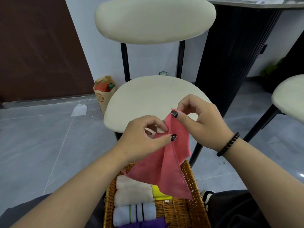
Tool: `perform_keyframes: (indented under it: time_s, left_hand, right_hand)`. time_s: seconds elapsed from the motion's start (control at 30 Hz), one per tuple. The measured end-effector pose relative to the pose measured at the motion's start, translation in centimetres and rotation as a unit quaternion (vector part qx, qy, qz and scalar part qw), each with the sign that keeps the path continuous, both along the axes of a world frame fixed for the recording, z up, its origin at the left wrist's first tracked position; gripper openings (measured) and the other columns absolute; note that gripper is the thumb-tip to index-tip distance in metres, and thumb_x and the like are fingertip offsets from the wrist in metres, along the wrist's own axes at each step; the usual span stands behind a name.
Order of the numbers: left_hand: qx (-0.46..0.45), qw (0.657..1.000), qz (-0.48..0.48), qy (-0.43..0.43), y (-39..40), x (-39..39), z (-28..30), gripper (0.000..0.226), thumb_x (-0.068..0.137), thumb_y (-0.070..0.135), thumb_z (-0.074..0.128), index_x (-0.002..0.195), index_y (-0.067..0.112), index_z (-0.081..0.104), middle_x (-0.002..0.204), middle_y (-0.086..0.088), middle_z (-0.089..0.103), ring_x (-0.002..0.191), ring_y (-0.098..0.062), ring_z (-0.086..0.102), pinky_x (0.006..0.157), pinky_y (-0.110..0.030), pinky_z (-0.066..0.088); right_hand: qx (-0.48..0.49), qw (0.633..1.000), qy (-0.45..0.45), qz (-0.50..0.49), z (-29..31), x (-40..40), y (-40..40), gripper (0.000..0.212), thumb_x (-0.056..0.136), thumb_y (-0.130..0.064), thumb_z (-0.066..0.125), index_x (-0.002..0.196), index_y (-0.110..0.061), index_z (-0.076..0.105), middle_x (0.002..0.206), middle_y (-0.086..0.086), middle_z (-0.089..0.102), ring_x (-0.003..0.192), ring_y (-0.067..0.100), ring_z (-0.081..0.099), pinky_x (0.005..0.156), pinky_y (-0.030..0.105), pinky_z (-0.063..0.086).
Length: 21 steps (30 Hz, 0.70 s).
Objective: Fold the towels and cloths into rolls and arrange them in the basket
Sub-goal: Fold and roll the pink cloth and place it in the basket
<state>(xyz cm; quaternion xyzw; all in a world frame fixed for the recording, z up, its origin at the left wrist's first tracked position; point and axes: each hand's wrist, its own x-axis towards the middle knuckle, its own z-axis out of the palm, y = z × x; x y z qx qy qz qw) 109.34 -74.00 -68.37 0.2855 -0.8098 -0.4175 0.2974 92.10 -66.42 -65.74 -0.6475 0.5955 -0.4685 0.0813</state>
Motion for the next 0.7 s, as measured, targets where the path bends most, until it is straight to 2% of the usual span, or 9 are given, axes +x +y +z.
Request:
perform_keyframes:
  time_s: [0.1,0.2,0.3,0.4,0.47,0.53,0.6,0.7]
  left_hand:
    - [-0.023,0.997,0.029,-0.061,0.4,-0.4,-2.0,0.032,0.063,0.057,0.072,0.084,0.033,0.074,0.091,0.018,0.069,0.09,0.001,0.062,0.081,-0.024,0.05]
    - [-0.014,0.993,0.036,-0.115,0.8,-0.8,-3.9,0.043,0.062,0.062,0.061,0.085,0.029,0.075,0.087,0.014,0.068,0.087,0.0,0.061,0.082,-0.028,0.05]
    - [0.0,0.99,0.048,-0.131,1.4,-1.0,-4.8,0.039,0.064,0.053,0.057,0.085,0.027,0.076,0.088,0.015,0.069,0.088,0.0,0.06,0.083,-0.026,0.049]
    - [0.033,0.991,0.043,-0.124,1.7,-0.9,-5.0,0.051,0.061,0.067,0.057,0.092,0.031,0.076,0.094,0.019,0.067,0.091,0.006,0.059,0.08,-0.015,0.046]
    - [0.038,0.991,0.044,-0.123,1.8,-1.0,-5.3,0.044,0.063,0.071,0.057,0.084,0.037,0.074,0.092,0.018,0.067,0.089,0.005,0.06,0.078,-0.015,0.047]
    - [0.023,0.99,0.055,-0.127,1.6,-1.4,-5.6,0.021,0.076,0.057,0.063,0.066,0.04,0.066,0.086,0.011,0.067,0.084,-0.001,0.06,0.075,-0.021,0.048]
    - [0.019,0.99,0.052,-0.127,1.3,-1.6,-6.4,0.029,0.089,0.034,0.065,0.06,0.031,0.064,0.081,0.003,0.064,0.08,-0.008,0.06,0.073,-0.025,0.046]
    - [0.052,0.991,0.015,-0.124,1.0,-1.6,-7.1,0.032,0.091,0.027,0.064,0.06,0.019,0.068,0.079,0.001,0.058,0.075,-0.009,0.057,0.068,-0.017,0.041]
  right_hand:
    - [-0.009,1.0,-0.023,0.001,0.0,-0.1,0.2,0.008,0.087,-0.023,0.062,0.085,-0.016,0.058,0.079,-0.01,0.061,0.073,0.009,0.059,0.068,0.027,0.053]
    - [-0.003,0.999,-0.034,-0.007,0.0,-0.4,0.3,0.008,0.089,-0.018,0.064,0.086,-0.016,0.058,0.079,-0.006,0.061,0.073,0.014,0.059,0.067,0.033,0.053]
    - [0.001,0.999,-0.048,-0.017,0.1,-0.8,0.5,0.007,0.089,-0.017,0.064,0.086,-0.015,0.058,0.08,-0.004,0.061,0.073,0.016,0.059,0.066,0.033,0.052]
    - [0.0,0.998,-0.058,-0.021,-0.1,-0.9,0.5,0.007,0.09,-0.016,0.063,0.086,-0.015,0.057,0.08,-0.004,0.06,0.073,0.017,0.059,0.065,0.032,0.053]
    - [0.002,0.998,-0.062,-0.009,-0.3,-0.7,0.4,0.008,0.09,-0.016,0.062,0.085,-0.016,0.055,0.079,-0.005,0.059,0.072,0.016,0.058,0.063,0.028,0.052]
    - [0.003,0.998,-0.058,0.003,-0.5,-0.4,0.3,0.01,0.091,-0.015,0.061,0.085,-0.018,0.054,0.079,-0.006,0.059,0.071,0.015,0.057,0.061,0.023,0.05]
    - [0.0,0.998,-0.057,-0.007,-0.5,-0.6,0.3,0.008,0.092,-0.015,0.06,0.087,-0.016,0.053,0.078,-0.005,0.058,0.069,0.013,0.055,0.061,0.02,0.047]
    - [-0.018,0.995,-0.079,-0.051,-0.3,-1.7,0.2,0.009,0.094,-0.016,0.057,0.087,-0.017,0.052,0.075,-0.01,0.053,0.062,0.005,0.048,0.058,0.017,0.043]
